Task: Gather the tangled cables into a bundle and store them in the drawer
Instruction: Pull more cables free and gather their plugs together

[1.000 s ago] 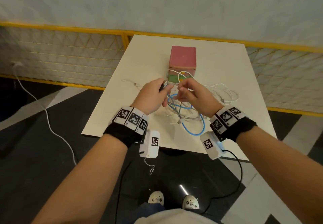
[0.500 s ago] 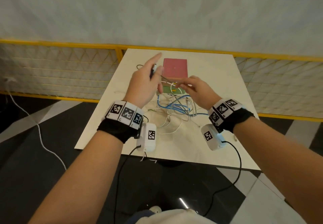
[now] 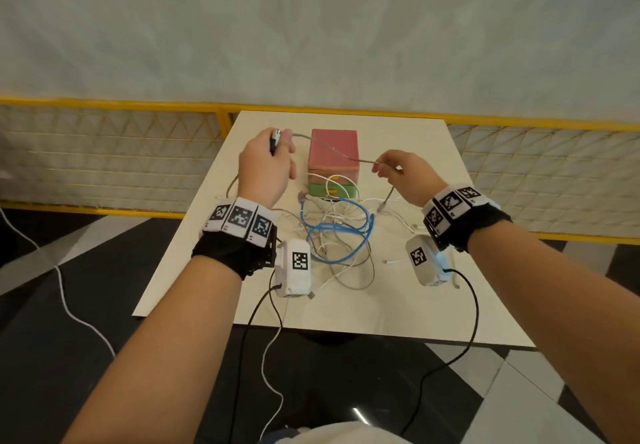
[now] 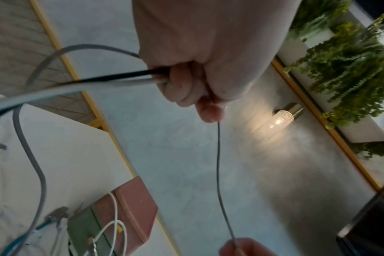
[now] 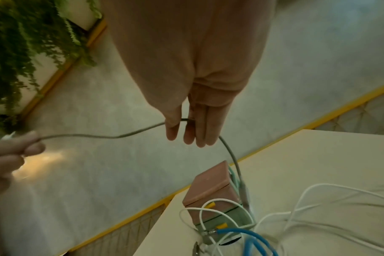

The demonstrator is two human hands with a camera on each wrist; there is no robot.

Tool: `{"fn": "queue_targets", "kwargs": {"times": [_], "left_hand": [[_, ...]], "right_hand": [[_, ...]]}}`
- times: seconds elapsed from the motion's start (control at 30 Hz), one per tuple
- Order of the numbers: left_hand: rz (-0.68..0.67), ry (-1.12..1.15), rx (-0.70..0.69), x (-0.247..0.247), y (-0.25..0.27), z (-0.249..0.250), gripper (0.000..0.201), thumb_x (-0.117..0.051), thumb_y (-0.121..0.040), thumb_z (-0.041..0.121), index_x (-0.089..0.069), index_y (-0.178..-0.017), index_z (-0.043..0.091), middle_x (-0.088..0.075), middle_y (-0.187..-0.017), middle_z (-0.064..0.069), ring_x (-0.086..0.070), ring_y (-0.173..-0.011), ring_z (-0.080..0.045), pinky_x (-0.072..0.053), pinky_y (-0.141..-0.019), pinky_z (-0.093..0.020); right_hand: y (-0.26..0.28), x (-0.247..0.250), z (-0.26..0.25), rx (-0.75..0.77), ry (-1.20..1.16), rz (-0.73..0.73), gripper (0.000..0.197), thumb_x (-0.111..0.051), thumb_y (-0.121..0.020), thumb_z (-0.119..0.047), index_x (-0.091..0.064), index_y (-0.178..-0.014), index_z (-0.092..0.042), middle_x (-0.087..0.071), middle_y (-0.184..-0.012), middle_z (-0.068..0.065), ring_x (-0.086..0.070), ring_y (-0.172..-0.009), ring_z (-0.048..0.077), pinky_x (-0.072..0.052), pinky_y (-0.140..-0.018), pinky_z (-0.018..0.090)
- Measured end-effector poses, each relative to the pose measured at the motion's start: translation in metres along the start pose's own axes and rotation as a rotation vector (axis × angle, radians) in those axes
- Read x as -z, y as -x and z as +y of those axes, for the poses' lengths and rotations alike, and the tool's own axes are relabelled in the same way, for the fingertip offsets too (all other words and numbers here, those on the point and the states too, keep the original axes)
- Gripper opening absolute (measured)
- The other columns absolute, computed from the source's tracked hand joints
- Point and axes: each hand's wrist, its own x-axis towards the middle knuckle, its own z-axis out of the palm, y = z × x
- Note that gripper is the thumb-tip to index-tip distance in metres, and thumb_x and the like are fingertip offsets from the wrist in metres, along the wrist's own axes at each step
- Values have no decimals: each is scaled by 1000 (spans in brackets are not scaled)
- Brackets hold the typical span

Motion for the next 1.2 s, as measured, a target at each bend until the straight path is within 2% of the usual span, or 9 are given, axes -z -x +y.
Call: {"fn": "queue_targets", "kwargs": {"times": [0.17, 0.27, 0.4, 0.57, 0.63, 0.83, 0.97, 1.1, 1.2], "left_hand": [[-15, -44, 113, 0, -8, -23, 26, -41, -103, 28, -64, -105, 15, -62, -56, 2, -54, -57, -4, -48, -76, -33], [-51, 6, 56, -9, -4, -19, 28, -42, -103, 25, -56, -127, 20, -64, -57, 0, -61, -62, 6, -43, -77, -8], [-127, 73, -31, -27, 0, 2, 28, -45, -103, 30, -64, -114, 14, -62, -57, 0, -55, -48, 5, -40, -57, -7], [-199, 256, 147, -46, 0, 11, 39, -42, -103, 37, -68, -87, 13, -65, -71, 1, -51, -39, 3, -40, -47, -16], [-285, 295, 208, -50, 0, 11, 40, -41, -103, 40, -69, -92, 13, -64, -73, 3, -51, -42, -2, -40, -45, -20], [-307, 454, 202, -51, -1, 14, 34, -45, -103, 29, -68, -113, 6, -64, -72, 4, -50, -41, 2, -33, -40, -15], [-297, 499, 144, -51, 0, 12, 29, -49, -102, 27, -65, -116, 7, -59, -80, -10, -42, -41, -1, -31, -41, -17], [-305, 598, 95, -47, 4, 17, 27, -44, -104, 24, -63, -119, 11, -61, -74, -2, -38, -42, -2, -28, -40, -15], [-299, 658, 64, -45, 4, 19, 31, -37, -106, 26, -60, -118, 9, -59, -67, -1, -28, -46, -8, -23, -41, -19]], "right_hand": [[-4, 13, 6, 2, 24, 101, 17, -52, -94, -21, -68, -96, -17, -54, -98, 3, -49, -92, 16, -36, -84, 27], [-8, 16, 2, 112, 26, 181, 15, -59, -91, -18, -72, -98, -14, -54, -112, 9, -49, -112, 20, -33, -102, 28], [-1, 8, -13, 336, 116, 106, 14, -64, -87, -14, -73, -94, -7, -54, -120, 11, -52, -114, 24, -34, -96, 21], [14, -12, -30, 665, 67, 98, 14, -61, -84, 2, -72, -91, -2, -68, -102, 11, -62, -94, 19, -47, -84, 25], [18, -17, -33, 695, 27, 58, 17, -59, -82, 9, -72, -88, 0, -69, -98, 11, -61, -94, 19, -48, -87, 22], [33, -22, -39, 524, -249, -138, 16, -51, -85, 12, -53, -89, -3, -52, -88, 0, -62, -81, 28, -55, -74, 40], [46, -30, -47, 322, -556, -68, 24, -47, -92, 4, -34, -93, -15, -42, -98, 24, -62, -66, 35, -58, -65, 39], [48, -36, -47, 214, -665, 51, 18, -46, -96, -2, -39, -105, -16, -43, -97, 1, -61, -59, 37, -58, -59, 36], [45, -38, -41, 202, -535, -57, 19, -41, -100, -9, -53, -111, 0, -52, -86, 5, -61, -60, 27, -54, -62, 32]]}}
